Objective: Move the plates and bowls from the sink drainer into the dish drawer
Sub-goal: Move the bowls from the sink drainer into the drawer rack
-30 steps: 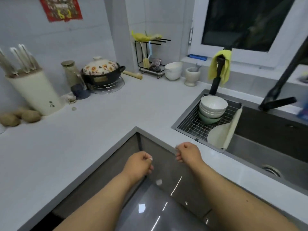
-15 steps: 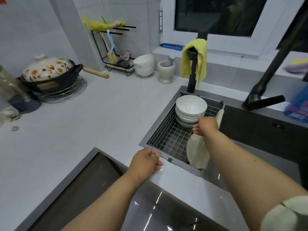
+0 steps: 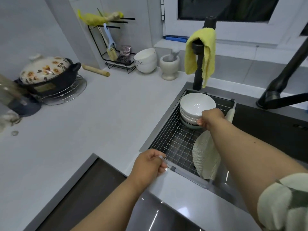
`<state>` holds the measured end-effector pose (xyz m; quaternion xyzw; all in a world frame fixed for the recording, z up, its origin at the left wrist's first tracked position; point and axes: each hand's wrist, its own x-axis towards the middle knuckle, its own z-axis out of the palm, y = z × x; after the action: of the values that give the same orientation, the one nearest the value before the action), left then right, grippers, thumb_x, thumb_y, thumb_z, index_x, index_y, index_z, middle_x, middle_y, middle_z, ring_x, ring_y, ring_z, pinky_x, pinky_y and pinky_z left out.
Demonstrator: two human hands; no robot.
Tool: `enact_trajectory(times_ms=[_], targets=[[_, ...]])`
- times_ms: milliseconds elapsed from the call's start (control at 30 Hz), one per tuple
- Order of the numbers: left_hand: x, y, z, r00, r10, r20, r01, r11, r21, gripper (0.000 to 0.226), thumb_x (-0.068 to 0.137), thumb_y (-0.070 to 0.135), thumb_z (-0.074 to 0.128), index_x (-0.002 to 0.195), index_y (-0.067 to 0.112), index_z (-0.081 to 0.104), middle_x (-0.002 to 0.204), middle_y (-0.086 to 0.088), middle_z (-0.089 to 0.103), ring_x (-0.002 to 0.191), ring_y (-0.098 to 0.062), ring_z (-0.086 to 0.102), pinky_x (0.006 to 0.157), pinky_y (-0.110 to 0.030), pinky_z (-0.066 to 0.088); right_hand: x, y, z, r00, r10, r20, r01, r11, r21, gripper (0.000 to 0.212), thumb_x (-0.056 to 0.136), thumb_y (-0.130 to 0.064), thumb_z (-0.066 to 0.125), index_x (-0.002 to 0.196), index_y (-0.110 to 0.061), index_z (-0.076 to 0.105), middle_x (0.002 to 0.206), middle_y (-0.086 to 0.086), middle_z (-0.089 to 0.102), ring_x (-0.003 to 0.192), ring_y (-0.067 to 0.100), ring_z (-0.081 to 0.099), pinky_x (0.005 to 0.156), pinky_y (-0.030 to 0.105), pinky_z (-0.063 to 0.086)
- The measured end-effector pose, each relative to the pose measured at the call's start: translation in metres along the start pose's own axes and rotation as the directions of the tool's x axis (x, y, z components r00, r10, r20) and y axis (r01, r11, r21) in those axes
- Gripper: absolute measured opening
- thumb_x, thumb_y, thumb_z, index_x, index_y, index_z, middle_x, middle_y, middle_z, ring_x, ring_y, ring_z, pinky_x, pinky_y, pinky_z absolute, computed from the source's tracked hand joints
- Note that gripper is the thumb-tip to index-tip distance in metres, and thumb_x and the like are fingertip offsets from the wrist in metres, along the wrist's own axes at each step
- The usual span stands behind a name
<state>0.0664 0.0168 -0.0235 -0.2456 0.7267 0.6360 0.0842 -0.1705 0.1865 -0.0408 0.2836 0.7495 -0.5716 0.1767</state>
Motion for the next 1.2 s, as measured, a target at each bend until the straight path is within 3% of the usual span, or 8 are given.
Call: enact_trajectory(times_ms=[67,300,500,733,900,1033,1100,1200], targets=[[0.001,0.000,0.000,1.000,0.002,-0.001,-0.002,1.000,-0.007,0.016,0.097,0.008,0.048,0.095,0.006,0.064,0.069,-0.006,0.068,0.060,-0.015,0.060,0.057,-0.024,0.051,0.005,0.001,-0.001,0.999,-0.023,-0.044,0.020,0.997,-0.072,0.032,0.085,-0.006,0.056,0.114,0.005,0.049,0.072,0.011,0.070,0.062,0.020,0.062,0.059,0.029,0.052],[-0.001,0.003,0.000,1.000,0.012,-0.017,-0.013,0.999,-0.048,0.016,0.097,0.007,0.047,0.094,0.009,0.064,0.067,-0.004,0.068,0.059,-0.015,0.060,0.057,-0.027,0.051,-0.017,-0.001,-0.008,0.952,-0.252,-0.176,0.250,0.968,-0.031,0.037,0.088,-0.010,0.045,0.125,-0.010,0.049,0.097,0.021,0.068,0.038,0.015,0.051,0.039,0.018,0.036],[-0.001,0.023,-0.005,0.993,0.038,-0.110,-0.058,0.982,-0.179,0.011,0.096,0.013,0.050,0.099,0.011,0.060,0.086,-0.007,0.067,0.069,-0.019,0.064,0.064,-0.033,0.056,-0.080,0.004,-0.014,0.903,-0.410,-0.128,0.415,0.910,0.007,0.040,0.082,-0.009,0.045,0.121,-0.011,0.053,0.074,0.016,0.064,0.048,0.021,0.055,0.041,0.020,0.037],[-0.029,0.043,-0.028,0.999,-0.007,-0.050,-0.023,0.817,-0.576,0.048,0.093,0.050,0.048,0.132,0.022,0.046,0.124,-0.014,0.051,0.117,-0.030,0.057,0.081,-0.046,0.058,-0.198,0.038,-0.010,0.870,-0.480,0.115,0.482,0.876,0.011,0.043,0.084,-0.004,0.044,0.115,-0.032,0.056,0.056,0.013,0.060,0.035,0.011,0.047,0.037,0.021,0.035],[-0.066,0.033,-0.058,0.993,0.114,-0.032,-0.103,0.704,-0.703,0.056,0.086,0.050,0.058,0.134,0.021,0.051,0.127,-0.013,0.062,0.115,-0.032,0.061,0.080,-0.050,0.057,-0.260,0.054,0.005,0.806,-0.510,0.299,0.526,0.850,0.032,0.049,0.082,0.000,0.043,0.116,-0.030,0.060,0.052,0.011,0.058,0.030,0.006,0.042,0.033,0.015,0.032],[-0.099,0.017,-0.084,0.987,0.030,-0.155,-0.136,0.664,-0.735,0.033,0.088,0.028,0.054,0.115,0.012,0.062,0.095,-0.009,0.074,0.087,-0.028,0.069,0.078,-0.051,0.057,-0.288,0.071,0.028,0.749,-0.509,0.425,0.518,0.849,0.104,0.044,0.085,-0.007,0.052,0.123,-0.030,0.055,0.056,0.010,0.059,0.034,0.009,0.043,0.033,0.016,0.031],[-0.118,0.005,-0.100,0.978,0.007,-0.207,-0.166,0.625,-0.763,0.026,0.091,0.026,0.048,0.107,0.013,0.063,0.091,-0.011,0.073,0.089,-0.032,0.067,0.090,-0.057,0.049,-0.300,0.081,0.040,0.718,-0.463,0.520,0.456,0.877,0.151,0.033,0.088,-0.019,0.060,0.119,-0.025,0.056,0.064,0.007,0.057,0.043,0.010,0.046,0.037,0.020,0.034],[-0.151,-0.015,-0.125,0.965,-0.006,-0.263,-0.212,0.575,-0.790,0.032,0.091,0.030,0.045,0.115,0.014,0.060,0.103,-0.016,0.070,0.096,-0.038,0.065,0.077,-0.053,0.055,-0.321,0.100,0.063,0.626,-0.353,0.695,0.339,0.926,0.166,0.032,0.085,-0.038,0.063,0.113,-0.023,0.059,0.085,0.003,0.060,0.072,0.016,0.058,0.051,0.028,0.045]])
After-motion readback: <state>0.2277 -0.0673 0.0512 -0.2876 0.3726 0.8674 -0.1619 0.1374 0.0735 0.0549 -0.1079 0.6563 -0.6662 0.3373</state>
